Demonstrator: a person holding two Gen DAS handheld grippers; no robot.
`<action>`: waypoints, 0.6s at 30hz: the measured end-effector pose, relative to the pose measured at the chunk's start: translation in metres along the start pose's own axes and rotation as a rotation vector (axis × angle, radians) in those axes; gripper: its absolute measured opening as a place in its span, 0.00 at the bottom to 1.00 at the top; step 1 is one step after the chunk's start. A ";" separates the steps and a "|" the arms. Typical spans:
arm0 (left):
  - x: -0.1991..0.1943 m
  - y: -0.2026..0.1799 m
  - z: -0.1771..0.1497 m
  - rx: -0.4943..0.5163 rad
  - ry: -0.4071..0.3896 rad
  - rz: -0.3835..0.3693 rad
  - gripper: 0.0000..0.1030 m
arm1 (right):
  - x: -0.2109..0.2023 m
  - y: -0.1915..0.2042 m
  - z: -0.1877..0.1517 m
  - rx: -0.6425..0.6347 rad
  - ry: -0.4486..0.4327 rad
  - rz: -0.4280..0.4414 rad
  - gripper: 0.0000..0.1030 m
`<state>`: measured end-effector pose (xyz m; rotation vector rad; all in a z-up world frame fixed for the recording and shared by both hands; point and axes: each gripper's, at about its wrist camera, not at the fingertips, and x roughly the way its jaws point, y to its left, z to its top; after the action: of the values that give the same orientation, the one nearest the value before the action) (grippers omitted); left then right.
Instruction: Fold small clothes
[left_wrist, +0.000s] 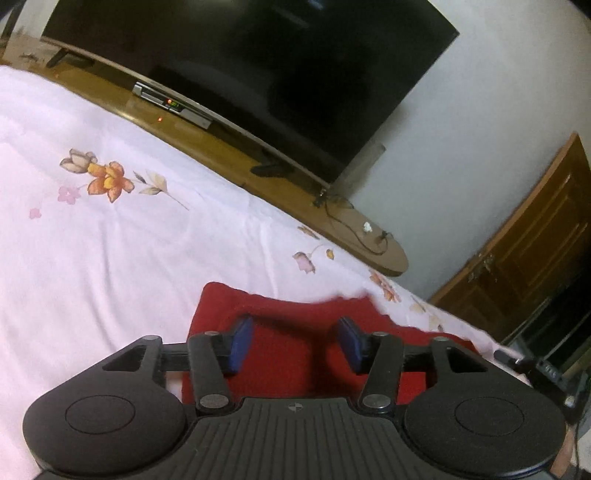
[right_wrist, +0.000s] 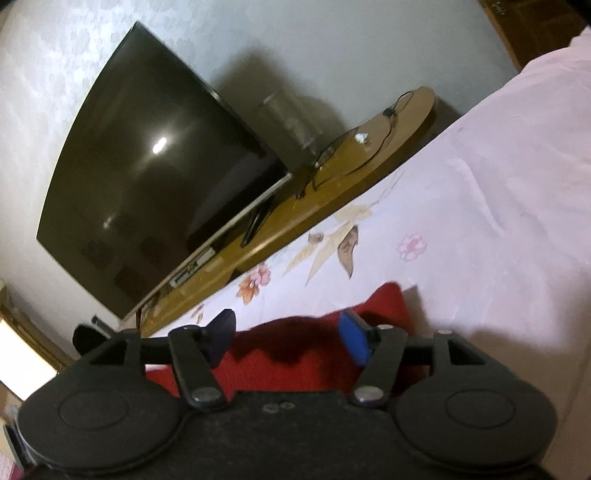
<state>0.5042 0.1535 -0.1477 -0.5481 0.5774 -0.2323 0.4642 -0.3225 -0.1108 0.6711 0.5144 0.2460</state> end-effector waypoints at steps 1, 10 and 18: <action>0.001 -0.002 0.000 0.016 0.005 0.006 0.50 | -0.003 -0.001 0.000 0.005 -0.010 -0.003 0.66; 0.011 -0.022 0.002 0.181 0.070 0.137 0.50 | 0.011 0.018 -0.004 -0.178 0.078 -0.150 0.56; 0.013 -0.035 0.003 0.337 0.044 0.386 0.00 | 0.030 0.060 -0.027 -0.584 0.163 -0.338 0.14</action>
<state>0.5141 0.1208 -0.1321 -0.1000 0.6587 0.0262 0.4724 -0.2516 -0.1011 -0.0085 0.6647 0.1208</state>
